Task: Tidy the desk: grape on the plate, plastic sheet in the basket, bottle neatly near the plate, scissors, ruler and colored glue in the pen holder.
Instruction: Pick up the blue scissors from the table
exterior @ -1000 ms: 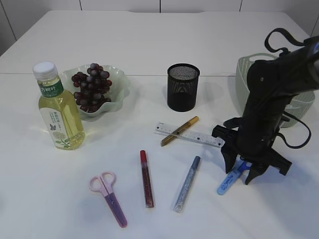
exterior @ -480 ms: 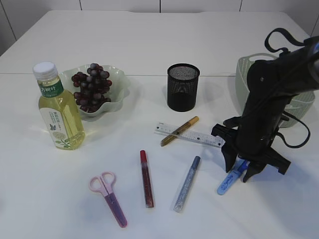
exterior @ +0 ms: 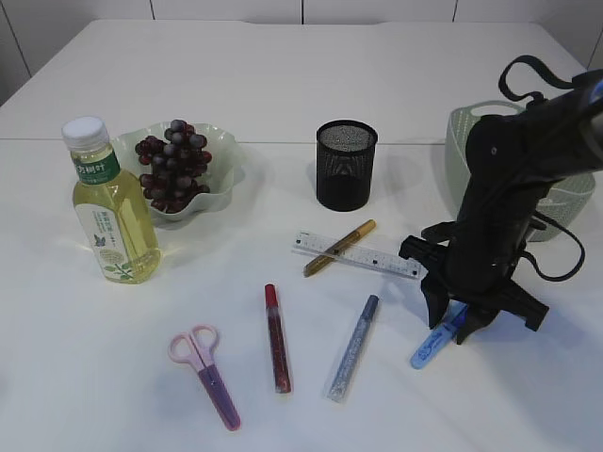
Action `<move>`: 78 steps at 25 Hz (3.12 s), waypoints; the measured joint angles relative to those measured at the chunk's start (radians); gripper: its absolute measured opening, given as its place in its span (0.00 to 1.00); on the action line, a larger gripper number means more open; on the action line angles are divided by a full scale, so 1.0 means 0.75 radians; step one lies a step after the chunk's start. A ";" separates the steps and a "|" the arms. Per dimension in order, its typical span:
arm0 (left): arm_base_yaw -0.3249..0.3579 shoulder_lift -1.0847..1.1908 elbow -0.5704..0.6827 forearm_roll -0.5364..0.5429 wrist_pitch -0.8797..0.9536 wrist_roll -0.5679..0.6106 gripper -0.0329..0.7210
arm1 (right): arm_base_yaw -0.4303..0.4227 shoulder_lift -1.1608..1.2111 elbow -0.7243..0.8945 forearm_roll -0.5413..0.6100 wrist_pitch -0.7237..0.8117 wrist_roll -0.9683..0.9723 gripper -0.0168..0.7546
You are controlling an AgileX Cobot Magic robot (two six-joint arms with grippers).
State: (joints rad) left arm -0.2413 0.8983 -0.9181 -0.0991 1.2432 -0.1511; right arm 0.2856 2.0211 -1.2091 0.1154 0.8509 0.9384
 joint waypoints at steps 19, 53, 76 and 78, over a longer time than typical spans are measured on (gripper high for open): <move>0.000 0.000 0.000 0.000 0.000 0.000 0.76 | 0.000 0.011 -0.015 0.009 0.016 -0.100 0.28; 0.000 0.000 0.000 0.000 0.000 0.000 0.76 | 0.000 0.011 -0.015 -0.057 0.118 -1.381 0.28; 0.000 0.000 0.000 0.000 0.000 0.000 0.76 | 0.000 -0.185 -0.008 -0.035 0.176 -1.427 0.28; 0.000 0.000 0.000 0.000 0.000 0.000 0.76 | 0.000 -0.216 -0.008 -0.035 0.143 -1.427 0.28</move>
State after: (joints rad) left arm -0.2413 0.8983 -0.9181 -0.0991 1.2432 -0.1511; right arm 0.2856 1.8589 -1.2153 0.0892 0.9583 -0.1319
